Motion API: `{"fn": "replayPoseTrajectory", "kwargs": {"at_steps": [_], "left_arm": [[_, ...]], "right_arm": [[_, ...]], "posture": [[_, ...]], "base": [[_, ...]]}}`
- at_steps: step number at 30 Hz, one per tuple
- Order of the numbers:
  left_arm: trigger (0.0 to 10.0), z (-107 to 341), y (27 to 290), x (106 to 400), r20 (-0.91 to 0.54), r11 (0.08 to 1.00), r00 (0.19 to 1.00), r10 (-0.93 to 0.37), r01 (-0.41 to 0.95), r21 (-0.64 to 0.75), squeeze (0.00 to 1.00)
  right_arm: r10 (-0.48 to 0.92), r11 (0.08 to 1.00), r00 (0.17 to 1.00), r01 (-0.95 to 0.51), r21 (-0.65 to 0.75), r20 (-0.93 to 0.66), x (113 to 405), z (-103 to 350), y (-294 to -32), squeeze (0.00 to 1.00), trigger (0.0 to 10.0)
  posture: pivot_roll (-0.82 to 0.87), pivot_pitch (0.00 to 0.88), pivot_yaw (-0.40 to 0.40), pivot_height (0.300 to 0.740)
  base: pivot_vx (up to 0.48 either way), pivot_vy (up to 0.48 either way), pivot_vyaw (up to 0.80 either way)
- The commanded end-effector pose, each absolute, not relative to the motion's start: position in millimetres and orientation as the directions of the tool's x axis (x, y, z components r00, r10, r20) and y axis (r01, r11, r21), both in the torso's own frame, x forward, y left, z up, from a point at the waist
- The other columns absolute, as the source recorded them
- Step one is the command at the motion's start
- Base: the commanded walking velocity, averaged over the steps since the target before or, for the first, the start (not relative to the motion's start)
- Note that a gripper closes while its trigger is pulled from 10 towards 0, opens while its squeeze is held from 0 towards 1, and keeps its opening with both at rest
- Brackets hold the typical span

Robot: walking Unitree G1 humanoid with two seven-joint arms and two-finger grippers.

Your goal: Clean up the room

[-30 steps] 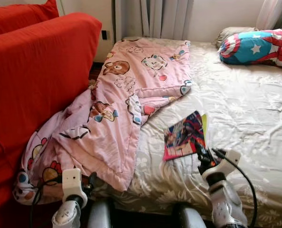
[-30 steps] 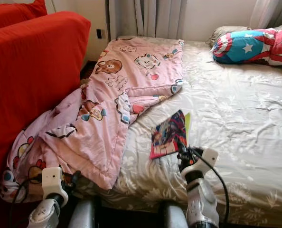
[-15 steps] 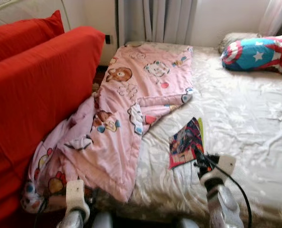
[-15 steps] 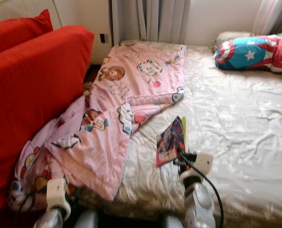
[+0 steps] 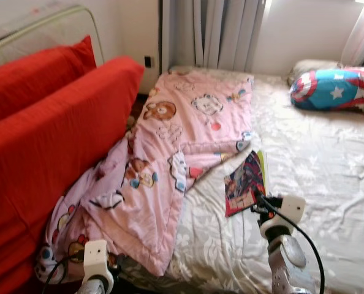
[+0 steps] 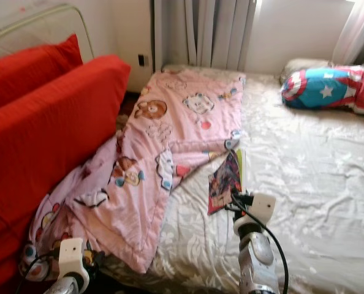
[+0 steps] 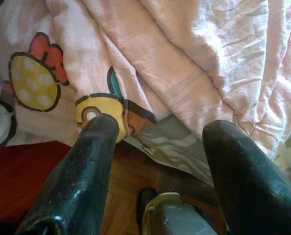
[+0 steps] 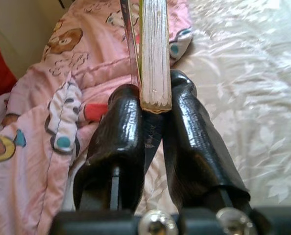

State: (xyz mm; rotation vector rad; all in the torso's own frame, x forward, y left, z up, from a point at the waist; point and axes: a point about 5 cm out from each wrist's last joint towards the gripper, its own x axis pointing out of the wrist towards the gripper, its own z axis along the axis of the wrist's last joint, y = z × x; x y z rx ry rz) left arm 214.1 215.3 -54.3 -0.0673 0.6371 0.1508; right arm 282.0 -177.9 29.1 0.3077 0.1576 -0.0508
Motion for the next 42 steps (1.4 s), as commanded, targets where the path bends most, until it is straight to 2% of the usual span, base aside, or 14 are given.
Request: {"fn": "replayPoseTrajectory", "kwargs": {"at_steps": [1,8,13,24,33,42], "left_arm": [[10.0,-60.6,214.2,206.3,-0.637,0.991,0.763,0.11,-0.129,0.016,0.0],[10.0,-64.7,211.0,201.2,-0.658,0.994,0.746,0.1,-0.108,0.029,0.0],[10.0,-65.3,211.5,200.2,-0.662,0.993,0.743,0.104,-0.109,0.033,0.0],[10.0,-65.1,213.0,200.1,-0.662,0.994,0.742,0.108,-0.103,0.047,0.0],[10.0,-65.9,212.6,198.6,-0.661,0.993,0.742,0.111,-0.101,0.053,0.0],[10.0,-66.4,211.7,197.6,-0.662,0.994,0.741,0.108,-0.091,0.06,0.0]], "right_arm": [[-0.039,0.957,0.99,0.075,0.279,-0.134,286.8,34.9,-178.5,0.0,10.0],[-0.036,0.957,0.992,0.07,0.283,-0.122,282.3,33.4,-177.5,0.0,10.0],[-0.041,0.955,0.991,0.077,0.288,-0.127,282.6,32.3,-175.3,0.0,10.0],[-0.049,0.957,0.989,0.086,0.276,-0.139,283.7,31.6,-173.1,0.0,10.0],[-0.083,0.954,0.987,0.118,0.274,-0.139,284.1,32.0,-177.7,0.0,10.0],[-0.06,0.954,0.991,0.093,0.285,-0.122,284.5,33.8,-171.4,0.0,10.0]], "posture": [[0.01,0.0,-0.086,0.721],[0.01,0.0,-0.082,0.721],[0.01,0.0,-0.082,0.74],[0.01,0.0,-0.085,0.74],[0.01,0.0,-0.088,0.74],[0.01,0.0,-0.087,0.74]], "base": [[0.0,0.0,0.0],[0.0,0.0,0.0],[0.0,0.0,0.0],[0.0,0.0,0.0],[0.0,-0.346,-0.54],[0.0,-0.345,0.0]]}}
